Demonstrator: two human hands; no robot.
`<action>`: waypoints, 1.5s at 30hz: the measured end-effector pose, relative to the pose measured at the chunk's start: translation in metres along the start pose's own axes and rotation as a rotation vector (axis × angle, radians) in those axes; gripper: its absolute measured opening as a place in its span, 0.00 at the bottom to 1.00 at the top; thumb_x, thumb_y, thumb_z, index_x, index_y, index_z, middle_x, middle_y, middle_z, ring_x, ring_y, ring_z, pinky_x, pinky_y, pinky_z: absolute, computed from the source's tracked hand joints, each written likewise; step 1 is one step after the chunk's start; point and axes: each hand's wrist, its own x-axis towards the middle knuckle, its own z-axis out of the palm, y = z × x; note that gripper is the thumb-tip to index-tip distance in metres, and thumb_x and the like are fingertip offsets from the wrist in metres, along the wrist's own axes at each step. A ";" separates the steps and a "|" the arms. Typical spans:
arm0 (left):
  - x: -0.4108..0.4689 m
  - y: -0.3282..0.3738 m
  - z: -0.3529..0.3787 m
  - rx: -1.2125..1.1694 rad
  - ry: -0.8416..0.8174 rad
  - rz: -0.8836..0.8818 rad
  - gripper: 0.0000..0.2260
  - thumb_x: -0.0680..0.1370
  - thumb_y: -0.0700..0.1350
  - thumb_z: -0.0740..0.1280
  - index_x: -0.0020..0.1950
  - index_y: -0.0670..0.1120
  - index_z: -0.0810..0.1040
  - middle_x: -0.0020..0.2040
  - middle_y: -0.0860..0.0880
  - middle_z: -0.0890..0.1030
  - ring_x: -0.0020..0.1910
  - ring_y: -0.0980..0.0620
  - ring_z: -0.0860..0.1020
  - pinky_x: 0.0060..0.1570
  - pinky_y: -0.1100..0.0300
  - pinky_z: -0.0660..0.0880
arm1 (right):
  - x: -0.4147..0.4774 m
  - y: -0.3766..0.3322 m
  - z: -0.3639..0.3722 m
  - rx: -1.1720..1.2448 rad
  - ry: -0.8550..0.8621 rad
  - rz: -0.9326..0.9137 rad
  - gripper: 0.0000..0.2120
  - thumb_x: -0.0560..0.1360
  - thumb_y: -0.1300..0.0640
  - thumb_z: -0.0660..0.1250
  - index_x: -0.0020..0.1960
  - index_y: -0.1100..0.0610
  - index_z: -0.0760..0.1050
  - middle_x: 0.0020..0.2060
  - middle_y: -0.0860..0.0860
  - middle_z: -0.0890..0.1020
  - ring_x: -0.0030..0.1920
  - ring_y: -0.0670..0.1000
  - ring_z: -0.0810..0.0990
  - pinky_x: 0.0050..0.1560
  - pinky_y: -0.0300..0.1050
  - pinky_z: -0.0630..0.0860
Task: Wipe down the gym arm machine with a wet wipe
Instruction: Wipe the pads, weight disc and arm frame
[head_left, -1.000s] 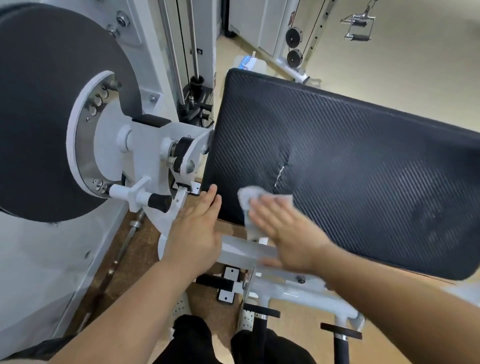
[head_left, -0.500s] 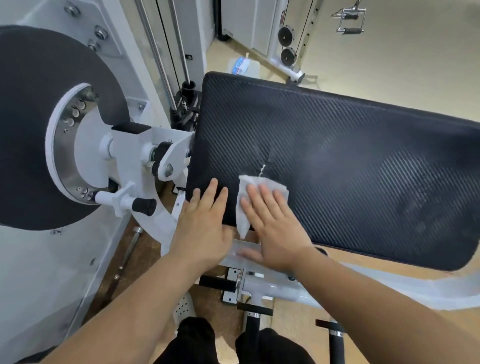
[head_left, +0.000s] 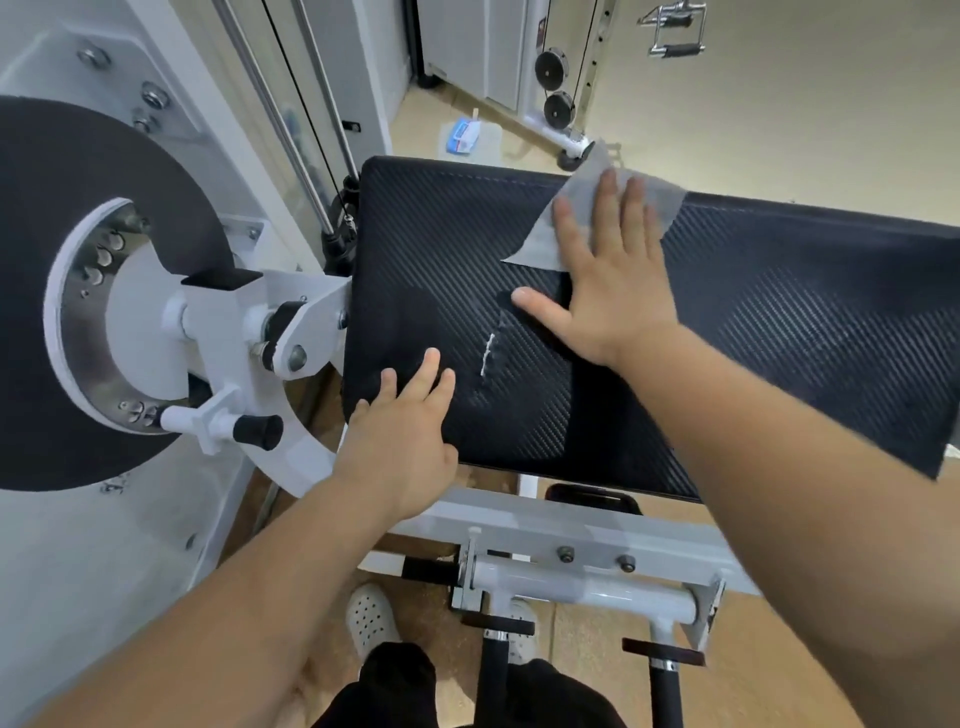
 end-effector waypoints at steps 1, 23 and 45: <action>0.000 -0.001 0.001 0.000 -0.006 -0.004 0.35 0.80 0.49 0.59 0.83 0.52 0.45 0.82 0.54 0.37 0.81 0.37 0.46 0.75 0.38 0.59 | -0.009 -0.012 0.008 0.016 0.012 0.013 0.50 0.74 0.19 0.42 0.84 0.49 0.40 0.81 0.65 0.39 0.81 0.67 0.36 0.80 0.64 0.39; 0.003 -0.003 0.003 -0.066 0.012 0.002 0.35 0.79 0.48 0.60 0.83 0.54 0.47 0.82 0.57 0.38 0.81 0.38 0.46 0.71 0.43 0.69 | -0.075 -0.062 0.049 0.136 0.006 0.073 0.50 0.75 0.21 0.45 0.85 0.53 0.43 0.81 0.65 0.38 0.81 0.68 0.35 0.80 0.66 0.40; 0.003 0.005 0.008 0.019 0.024 -0.047 0.35 0.80 0.50 0.61 0.83 0.52 0.47 0.83 0.55 0.38 0.81 0.37 0.46 0.74 0.41 0.65 | -0.173 -0.036 0.089 0.025 -0.083 -0.123 0.51 0.76 0.22 0.46 0.84 0.57 0.40 0.81 0.64 0.38 0.81 0.67 0.36 0.79 0.69 0.46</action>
